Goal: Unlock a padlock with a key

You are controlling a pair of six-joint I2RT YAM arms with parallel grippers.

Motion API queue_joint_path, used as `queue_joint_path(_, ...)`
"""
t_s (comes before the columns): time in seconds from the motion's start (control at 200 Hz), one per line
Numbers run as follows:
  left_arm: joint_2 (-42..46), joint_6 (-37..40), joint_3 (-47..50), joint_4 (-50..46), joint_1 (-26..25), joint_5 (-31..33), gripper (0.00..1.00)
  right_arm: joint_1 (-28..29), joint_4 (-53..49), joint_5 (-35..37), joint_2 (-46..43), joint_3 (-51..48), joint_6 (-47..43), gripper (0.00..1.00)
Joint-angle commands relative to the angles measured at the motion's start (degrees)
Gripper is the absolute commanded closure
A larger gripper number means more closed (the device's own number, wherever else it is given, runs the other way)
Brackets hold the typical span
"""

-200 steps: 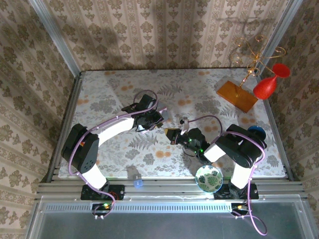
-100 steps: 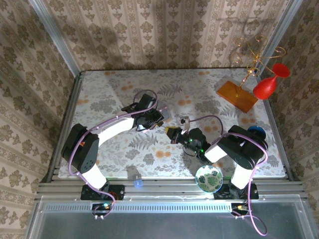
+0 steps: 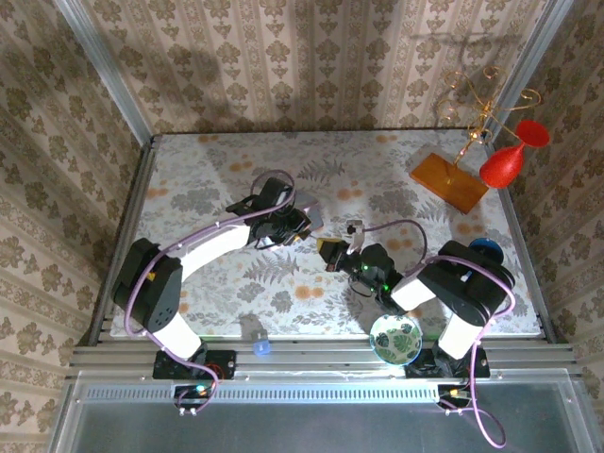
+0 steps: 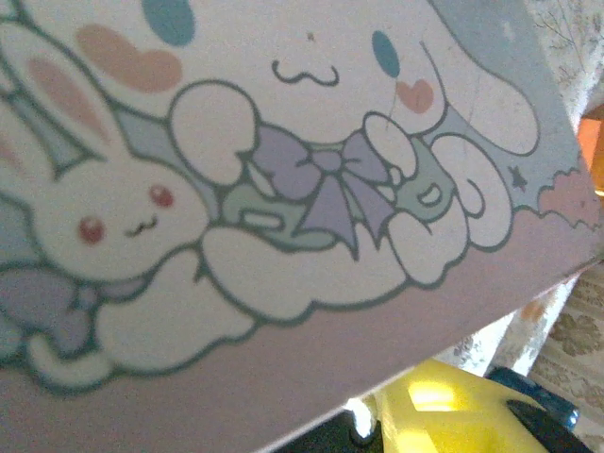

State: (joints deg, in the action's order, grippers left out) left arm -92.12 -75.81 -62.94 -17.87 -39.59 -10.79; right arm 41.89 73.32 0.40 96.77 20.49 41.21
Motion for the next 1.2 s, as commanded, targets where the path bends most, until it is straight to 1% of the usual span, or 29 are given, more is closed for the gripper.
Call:
queue_joint_path(0.0, 3.66, -0.83, 0.20, 1.02, 0.33, -2.13, 1.00, 0.00, 1.39, 1.17, -2.70, -1.26, 1.18, 1.00)
queue_joint_path(0.17, 3.98, -1.71, 1.48, 1.37, 0.85, -3.06, 1.00, 0.22, 1.65, -1.07, -2.21, -1.51, 2.85, 1.00)
queue_joint_path(0.575, 3.08, -1.88, 0.32, 2.14, 1.03, -3.10, 1.00, 1.06, 1.70, -0.76, -3.83, -3.53, 2.29, 1.00)
queue_joint_path(0.905, 2.25, -2.19, 0.80, 3.23, 1.02, -3.27, 1.00, 2.55, 1.60, -1.05, -3.04, -1.38, 1.75, 1.00)
queue_joint_path(1.196, 2.42, -2.06, 1.33, 3.62, 1.04, -3.39, 1.00, 2.50, 1.65, -0.34, -1.39, 0.60, 1.93, 1.00)
